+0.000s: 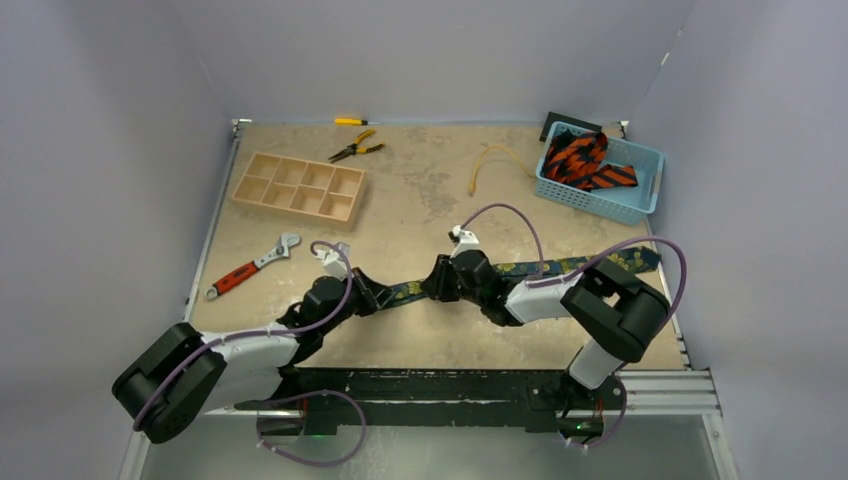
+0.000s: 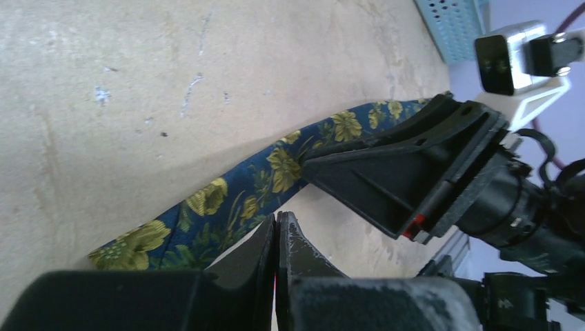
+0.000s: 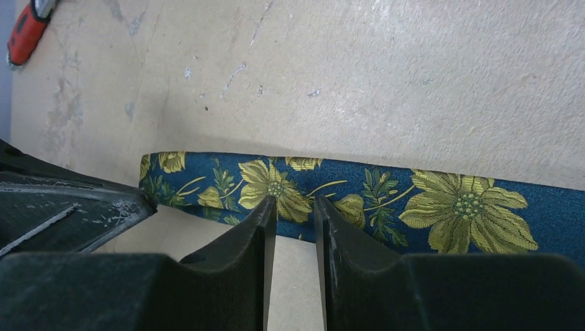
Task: Roll the ties
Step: Flatten out the tie at the center of the board.
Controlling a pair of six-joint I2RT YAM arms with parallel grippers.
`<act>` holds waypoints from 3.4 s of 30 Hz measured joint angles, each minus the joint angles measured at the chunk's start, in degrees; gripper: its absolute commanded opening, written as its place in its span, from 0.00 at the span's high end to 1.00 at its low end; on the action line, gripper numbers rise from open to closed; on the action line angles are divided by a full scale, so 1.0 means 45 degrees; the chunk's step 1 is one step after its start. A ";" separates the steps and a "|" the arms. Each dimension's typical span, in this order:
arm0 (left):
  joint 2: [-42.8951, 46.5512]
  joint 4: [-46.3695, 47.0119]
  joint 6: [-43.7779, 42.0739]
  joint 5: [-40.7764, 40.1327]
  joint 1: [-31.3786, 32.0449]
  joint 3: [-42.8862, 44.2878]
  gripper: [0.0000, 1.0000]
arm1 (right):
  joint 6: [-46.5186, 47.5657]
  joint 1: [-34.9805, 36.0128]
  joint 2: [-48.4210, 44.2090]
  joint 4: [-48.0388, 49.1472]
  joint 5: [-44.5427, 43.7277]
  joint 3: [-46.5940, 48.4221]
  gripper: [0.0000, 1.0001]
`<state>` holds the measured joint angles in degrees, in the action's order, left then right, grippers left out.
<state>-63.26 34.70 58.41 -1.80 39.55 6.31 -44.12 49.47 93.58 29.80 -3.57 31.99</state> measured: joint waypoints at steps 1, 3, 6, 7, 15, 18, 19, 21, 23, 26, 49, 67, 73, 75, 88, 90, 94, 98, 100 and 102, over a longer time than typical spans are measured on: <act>-0.0141 0.0311 0.0097 0.0112 0.0000 -0.0024 1.00 | -0.0015 0.0000 -0.0024 0.0287 -0.0024 -0.0136 0.69; -0.0189 0.0753 0.0189 0.0282 0.0000 -0.0107 1.00 | -0.0083 0.0005 -0.0024 0.0738 -0.0053 -0.0403 0.70; -0.0189 0.1107 0.0223 0.0379 0.0000 -0.0291 1.00 | -0.0189 0.0005 -0.0044 0.1428 -0.0083 -0.0826 0.70; -0.0189 0.1122 0.0223 0.0374 0.0000 -0.0374 1.00 | -0.0209 0.0005 -0.0078 0.1656 -0.0083 -0.0996 0.70; -0.0228 0.0743 0.0194 0.0204 0.0005 -0.0957 1.00 | -0.0325 0.0005 -0.0913 0.2594 -0.0097 -0.2429 0.70; -0.0476 0.0738 0.0126 0.0209 0.0000 -0.0957 1.00 | -0.0321 0.0005 -0.1234 0.2550 -0.0204 -0.2705 0.69; -0.0525 0.0738 0.0121 0.0214 0.0000 -0.0967 1.00 | -0.0316 0.0005 -0.1302 0.2531 -0.0253 -0.2749 0.69; -0.0466 0.0748 0.0126 0.0233 0.0000 -0.1069 1.00 | -0.0316 0.0005 -0.1336 0.2516 -0.0306 -0.2773 0.68; 0.0049 0.0602 0.0136 0.0267 0.0000 -0.1243 0.88 | -0.0311 0.0005 -0.1389 0.2477 -0.0316 -0.2778 0.68; 0.2089 -0.0457 0.0452 0.0155 0.0005 -0.1243 0.69 | -0.0306 0.0005 -0.1549 0.2375 -0.0379 -0.2861 0.68; 0.4571 -0.7057 0.4896 0.0627 0.0029 -0.0379 0.41 | -0.0287 0.0005 -0.1739 0.2336 -0.0646 -0.2992 0.67; 0.2069 -0.4211 0.6217 0.0597 0.0777 -0.0850 0.69 | -0.0277 0.0005 -0.1715 0.2356 -0.0646 -0.2987 0.67; 0.1826 -0.3667 0.6217 0.0559 0.0889 -0.1073 0.79 | -0.0272 0.0005 -0.1715 0.2351 -0.0646 -0.2987 0.67; 0.1846 -0.3623 0.6207 0.0471 0.0894 -0.1137 0.84 | -0.0267 0.0005 -0.1715 0.2351 -0.0641 -0.2987 0.67; 0.2001 -0.3895 0.4410 -0.0491 0.0899 -0.0874 1.00 | 0.0005 0.0005 -0.2613 0.1719 -0.0607 -0.2953 0.51; 0.2006 -0.4133 0.3541 -0.0758 0.0899 -0.0486 1.00 | 0.0175 0.0005 -0.3186 0.1166 -0.0602 -0.2735 0.48; 0.1647 -0.4488 0.1020 -0.1127 0.0899 0.0967 1.00 | 0.0539 0.0005 -0.3929 -0.0107 -0.0369 -0.1506 0.49; 0.0695 -0.4979 -0.1307 -0.1282 0.0894 0.2671 1.00 | 0.0777 0.0005 -0.4172 -0.1205 -0.0151 -0.0078 0.54; 0.0306 -0.5493 -0.2055 -0.1477 0.0894 0.3308 1.00 | 0.0855 0.0005 -0.4167 -0.1593 -0.0078 0.0423 0.55; -0.0034 -0.6314 -0.2701 -0.1821 0.0894 0.3929 1.00 | 0.0908 -0.0005 -0.4158 -0.1962 -0.0117 0.0690 0.56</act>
<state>-63.42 6.28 46.26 -10.00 43.57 23.99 -40.03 49.45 74.87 20.97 -4.10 35.09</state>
